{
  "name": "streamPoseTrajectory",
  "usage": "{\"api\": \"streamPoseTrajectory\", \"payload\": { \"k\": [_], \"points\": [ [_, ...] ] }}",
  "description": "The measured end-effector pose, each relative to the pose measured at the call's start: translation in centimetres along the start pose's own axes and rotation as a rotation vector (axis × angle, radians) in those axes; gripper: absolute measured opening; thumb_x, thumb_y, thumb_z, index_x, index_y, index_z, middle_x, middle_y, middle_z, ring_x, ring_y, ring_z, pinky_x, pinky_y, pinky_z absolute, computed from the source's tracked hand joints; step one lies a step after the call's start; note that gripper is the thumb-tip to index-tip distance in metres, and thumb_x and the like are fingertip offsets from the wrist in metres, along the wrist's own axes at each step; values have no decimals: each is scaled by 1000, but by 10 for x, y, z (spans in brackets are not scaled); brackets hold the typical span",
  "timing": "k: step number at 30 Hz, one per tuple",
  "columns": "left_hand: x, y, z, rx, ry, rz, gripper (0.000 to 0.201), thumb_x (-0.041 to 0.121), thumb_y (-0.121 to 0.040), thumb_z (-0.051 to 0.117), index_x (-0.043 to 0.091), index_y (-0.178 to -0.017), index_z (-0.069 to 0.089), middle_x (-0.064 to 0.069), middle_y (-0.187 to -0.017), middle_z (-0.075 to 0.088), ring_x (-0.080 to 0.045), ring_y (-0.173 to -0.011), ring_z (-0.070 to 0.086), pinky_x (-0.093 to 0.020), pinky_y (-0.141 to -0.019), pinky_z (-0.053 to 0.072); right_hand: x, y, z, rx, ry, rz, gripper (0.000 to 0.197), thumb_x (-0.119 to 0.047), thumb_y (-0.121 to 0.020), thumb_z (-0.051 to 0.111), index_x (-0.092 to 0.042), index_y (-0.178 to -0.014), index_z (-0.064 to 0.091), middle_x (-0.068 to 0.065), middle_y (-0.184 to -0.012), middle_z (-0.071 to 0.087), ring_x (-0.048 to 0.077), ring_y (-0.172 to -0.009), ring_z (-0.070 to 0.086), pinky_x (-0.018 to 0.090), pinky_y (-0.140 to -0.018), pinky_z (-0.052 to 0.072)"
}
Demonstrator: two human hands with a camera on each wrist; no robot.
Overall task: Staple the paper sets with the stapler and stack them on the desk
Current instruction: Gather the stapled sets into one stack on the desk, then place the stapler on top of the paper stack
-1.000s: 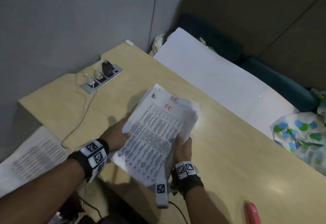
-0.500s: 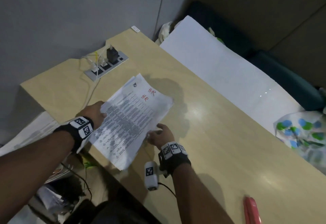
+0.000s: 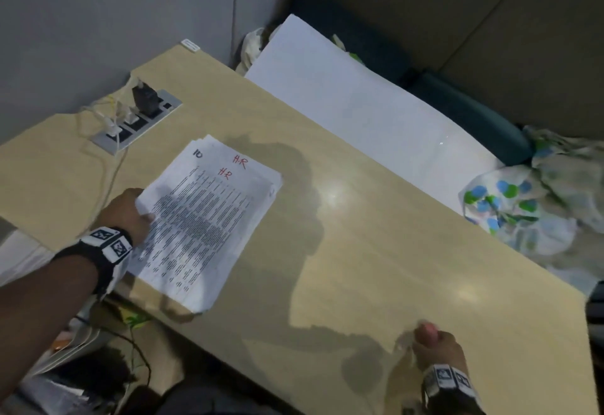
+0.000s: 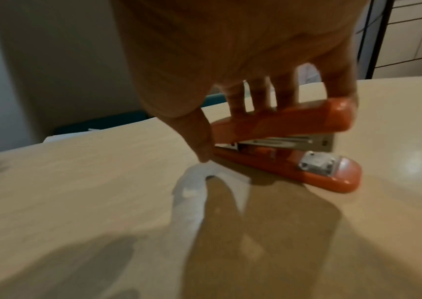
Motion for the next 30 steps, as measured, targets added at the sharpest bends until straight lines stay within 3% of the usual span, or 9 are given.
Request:
{"api": "streamPoseTrajectory", "payload": {
  "k": [3, 6, 8, 12, 16, 19, 21, 26, 30],
  "points": [
    [2, 5, -6, 82, -77, 29, 63, 17, -81, 67, 12, -136, 37, -23, -135, 44, -44, -121, 42, -52, -99, 40, -16, 24, -9, 61, -37, -94, 51, -53, -85, 56, -10, -110, 66, 17, -101, 68, 30, -84, 61, 35, -82, 52],
    [12, 10, -12, 209, -98, 108, 65, 15, -79, 68, 9, -136, 37, -23, -137, 41, -44, -125, 36, -56, -98, 37, -70, 61, -15, 78, -112, -214, 55, -58, -90, 46, -10, -101, 69, 14, -91, 70, 32, -82, 66, 33, -75, 52],
    [27, 15, -11, 239, 6, 188, 54, 18, -81, 66, 12, -131, 45, -20, -133, 49, -40, -120, 44, -53, -97, 41, -124, 92, -15, 34, -162, -372, 40, -46, -85, 61, -13, -106, 69, 11, -91, 73, 29, -81, 69, 27, -70, 54],
    [68, 53, 20, -172, 421, 300, 38, 27, -87, 62, 31, -123, 51, 2, -128, 57, -17, -103, 60, -37, -84, 51, -245, 161, 9, -248, -433, -544, 70, -22, -76, 77, -28, -137, 43, 6, -92, 70, 20, -77, 68, 29, -70, 58],
    [89, 90, 39, -422, 527, 415, 74, 38, -71, 77, 38, -134, 39, 11, -131, 47, -10, -111, 53, -37, -90, 51, -343, 230, 39, -411, -483, -726, 72, -33, -73, 78, -40, -134, 40, 6, -108, 69, 25, -89, 72, 43, -79, 62],
    [87, 92, 29, -253, 593, 420, 73, 24, -66, 82, 47, -123, 42, 10, -119, 51, -4, -103, 55, -20, -88, 50, -384, 264, 47, -414, -439, -815, 69, -35, -78, 74, -34, -137, 39, 6, -118, 67, 25, -99, 69, 38, -89, 57],
    [82, 91, 21, -110, 526, 410, 66, 15, -71, 78, 33, -127, 48, 10, -114, 52, -4, -99, 55, -11, -84, 45, -396, 273, 59, -449, -409, -807, 73, -35, -79, 72, -32, -141, 35, 8, -121, 65, 27, -104, 67, 37, -91, 56],
    [65, 86, 23, -107, 331, 369, 32, 12, -85, 61, 23, -115, 58, 8, -100, 63, -12, -88, 61, -24, -73, 46, -398, 275, 91, -543, -316, -811, 89, -33, -75, 75, -32, -148, 25, 9, -129, 64, 28, -107, 67, 43, -92, 56],
    [44, 79, 34, -90, 271, 245, 17, 21, -95, 46, 29, -104, 58, 7, -86, 64, -9, -75, 60, -18, -62, 44, -392, 280, 90, -554, -251, -962, 48, -29, -78, 75, -28, -121, 53, 1, -114, 71, 19, -100, 69, 43, -91, 57]
  ]
}}
Point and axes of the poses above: each hand's wrist, its own y-axis away from the middle knuckle, its own z-axis out of the palm, x = y × z, the point moved 6 cm from there along -y, towards the middle knuckle
